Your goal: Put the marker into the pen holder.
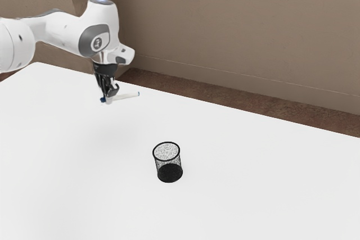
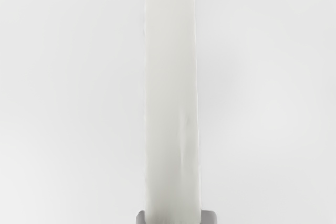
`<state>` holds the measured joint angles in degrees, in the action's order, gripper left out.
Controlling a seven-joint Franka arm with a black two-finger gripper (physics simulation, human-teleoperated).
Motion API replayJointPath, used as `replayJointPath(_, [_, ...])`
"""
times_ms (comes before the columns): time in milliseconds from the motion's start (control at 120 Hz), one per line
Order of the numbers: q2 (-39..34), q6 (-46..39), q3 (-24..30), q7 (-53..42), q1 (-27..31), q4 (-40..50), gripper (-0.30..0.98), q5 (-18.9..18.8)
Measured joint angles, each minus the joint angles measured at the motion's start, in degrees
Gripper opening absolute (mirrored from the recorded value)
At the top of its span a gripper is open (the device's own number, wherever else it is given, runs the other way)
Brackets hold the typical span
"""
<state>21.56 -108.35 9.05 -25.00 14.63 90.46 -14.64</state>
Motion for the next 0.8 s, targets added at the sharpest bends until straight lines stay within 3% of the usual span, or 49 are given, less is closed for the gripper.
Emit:
replayJointPath(342, [-1.6, 18.1, 1.7, 2.8, -12.7, -4.8, -0.10, 1.7])
replayJointPath(800, [1.0, 37.1, 2.3, 10.3, -19.6, -5.8, -0.10, 6.1])
